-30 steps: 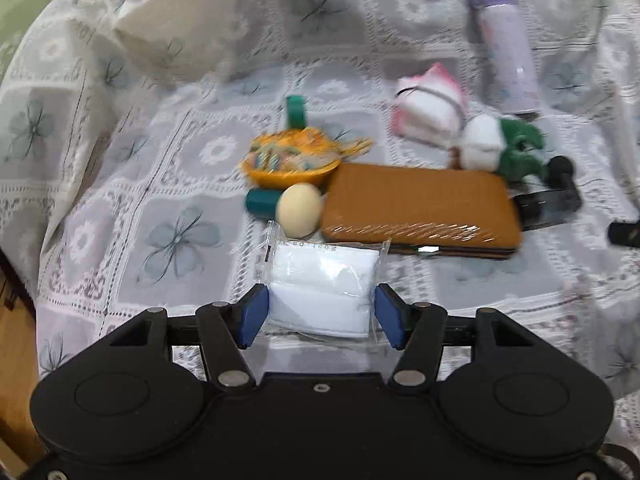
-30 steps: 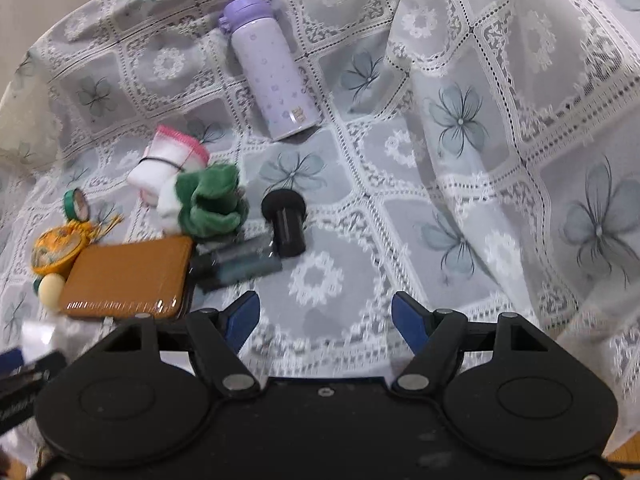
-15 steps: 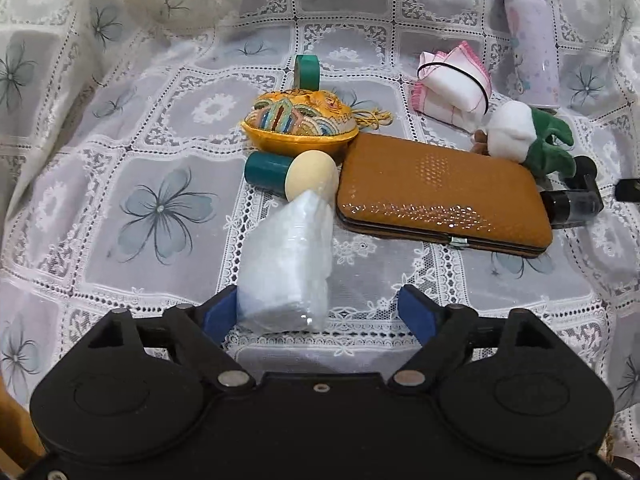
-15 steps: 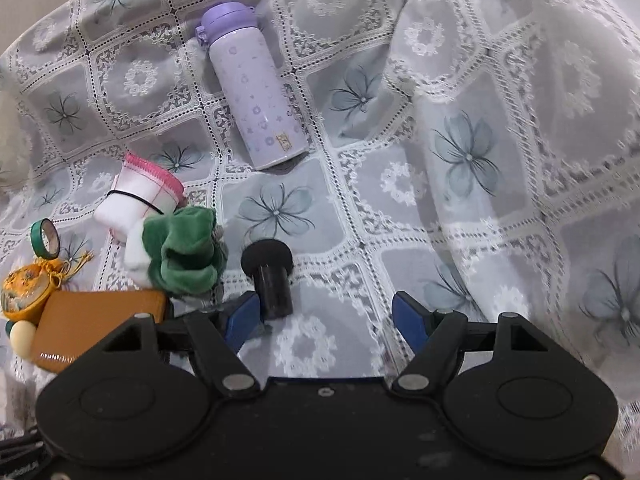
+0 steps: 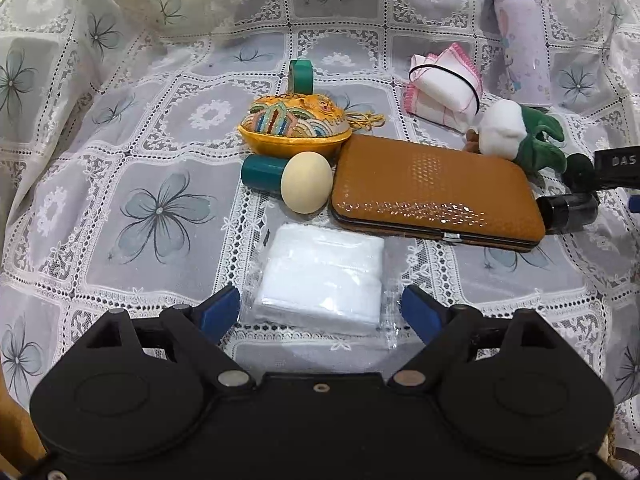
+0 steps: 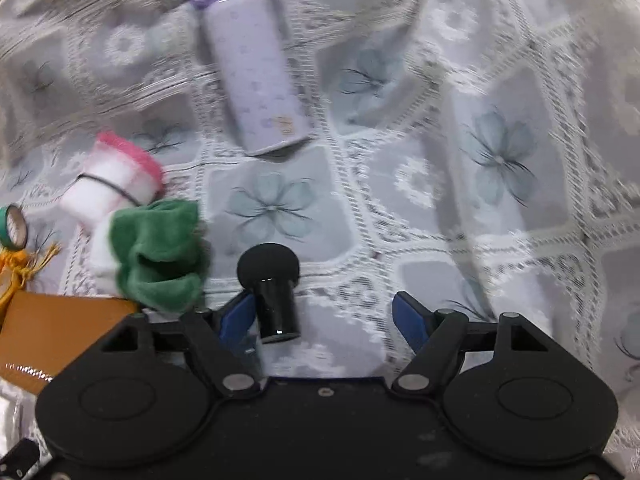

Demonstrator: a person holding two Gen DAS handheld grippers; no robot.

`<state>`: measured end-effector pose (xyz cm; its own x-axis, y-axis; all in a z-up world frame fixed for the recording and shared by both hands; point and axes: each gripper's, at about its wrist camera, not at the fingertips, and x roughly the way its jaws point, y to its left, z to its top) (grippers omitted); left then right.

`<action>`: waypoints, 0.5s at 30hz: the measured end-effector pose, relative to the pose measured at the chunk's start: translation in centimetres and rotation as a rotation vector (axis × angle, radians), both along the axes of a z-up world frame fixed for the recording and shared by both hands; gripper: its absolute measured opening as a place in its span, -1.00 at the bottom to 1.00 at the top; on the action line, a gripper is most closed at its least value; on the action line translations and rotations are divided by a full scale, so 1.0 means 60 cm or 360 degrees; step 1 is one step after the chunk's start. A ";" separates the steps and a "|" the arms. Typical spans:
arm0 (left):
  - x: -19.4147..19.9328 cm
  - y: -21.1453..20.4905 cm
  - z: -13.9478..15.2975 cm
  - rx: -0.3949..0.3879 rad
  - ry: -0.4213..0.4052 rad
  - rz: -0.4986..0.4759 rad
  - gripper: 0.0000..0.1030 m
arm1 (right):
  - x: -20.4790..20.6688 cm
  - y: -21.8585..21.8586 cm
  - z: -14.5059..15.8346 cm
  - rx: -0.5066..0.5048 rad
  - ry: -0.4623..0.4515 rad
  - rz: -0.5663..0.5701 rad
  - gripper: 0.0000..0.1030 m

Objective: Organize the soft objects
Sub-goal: 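Move the right gripper down toward the clear bottle with black cap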

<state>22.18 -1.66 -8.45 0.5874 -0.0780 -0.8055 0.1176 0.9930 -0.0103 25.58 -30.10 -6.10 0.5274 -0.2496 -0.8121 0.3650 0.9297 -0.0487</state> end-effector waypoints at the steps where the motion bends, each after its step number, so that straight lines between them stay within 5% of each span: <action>1: -0.001 -0.001 0.000 0.0004 -0.0003 -0.0002 0.64 | -0.004 -0.008 0.002 0.0006 -0.0006 -0.0024 0.45; 6: -0.004 -0.005 0.003 0.0008 -0.0017 -0.0020 0.64 | -0.029 -0.016 0.021 -0.0016 -0.0069 -0.0049 0.46; 15: -0.011 -0.004 0.010 0.0030 -0.0047 -0.0014 0.64 | -0.061 0.044 0.028 0.0088 -0.0128 0.0250 0.46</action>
<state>21.51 -1.92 -7.87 0.6104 -0.0685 -0.7891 0.1265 0.9919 0.0118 21.93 -27.48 -4.43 0.6200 -0.1153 -0.7760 0.2160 0.9760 0.0275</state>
